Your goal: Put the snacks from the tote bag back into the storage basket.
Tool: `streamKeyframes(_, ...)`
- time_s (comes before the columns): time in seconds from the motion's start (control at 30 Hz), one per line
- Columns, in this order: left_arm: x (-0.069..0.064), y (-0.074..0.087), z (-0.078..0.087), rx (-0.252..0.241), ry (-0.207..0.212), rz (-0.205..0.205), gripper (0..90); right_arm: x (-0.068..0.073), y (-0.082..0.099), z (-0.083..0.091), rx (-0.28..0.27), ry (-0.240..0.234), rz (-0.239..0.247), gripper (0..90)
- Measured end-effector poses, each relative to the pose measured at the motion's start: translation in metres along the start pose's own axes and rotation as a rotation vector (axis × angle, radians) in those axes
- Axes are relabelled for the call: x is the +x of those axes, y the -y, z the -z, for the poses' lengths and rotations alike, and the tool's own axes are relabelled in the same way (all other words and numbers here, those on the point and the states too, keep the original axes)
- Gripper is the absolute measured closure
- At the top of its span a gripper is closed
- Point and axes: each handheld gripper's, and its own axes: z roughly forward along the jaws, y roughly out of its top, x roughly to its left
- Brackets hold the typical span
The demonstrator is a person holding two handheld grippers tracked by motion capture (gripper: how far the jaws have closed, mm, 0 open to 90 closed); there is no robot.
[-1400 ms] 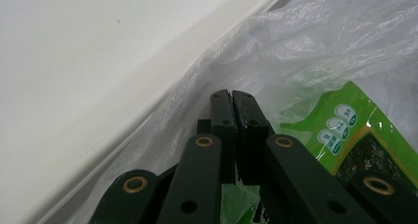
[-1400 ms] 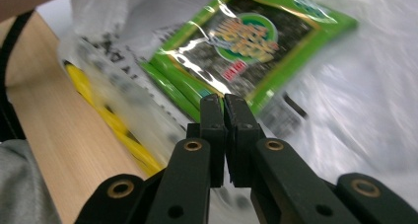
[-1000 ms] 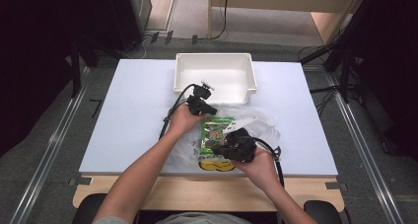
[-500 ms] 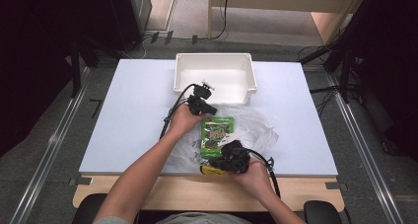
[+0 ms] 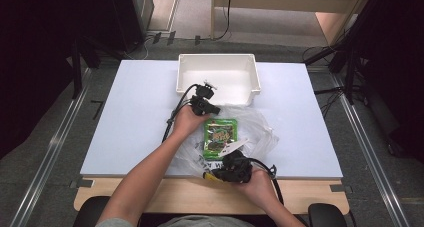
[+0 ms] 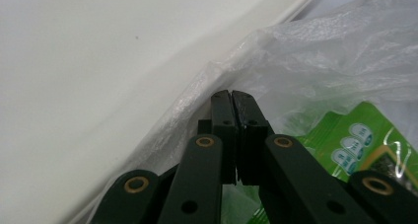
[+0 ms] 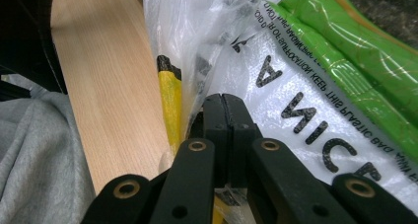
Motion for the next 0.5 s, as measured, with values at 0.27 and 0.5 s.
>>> streamKeyframes(0.27,-0.005,-0.002,0.009,-0.021,0.044,0.008,84.4,-0.006,-0.01,0.012,-0.056,0.033,0.006,80.3)
streamKeyframes(0.5,-0.011,-0.003,0.021,-0.008,0.059,-0.018,75.2,-0.011,-0.015,0.026,-0.066,0.069,0.002,73.9)
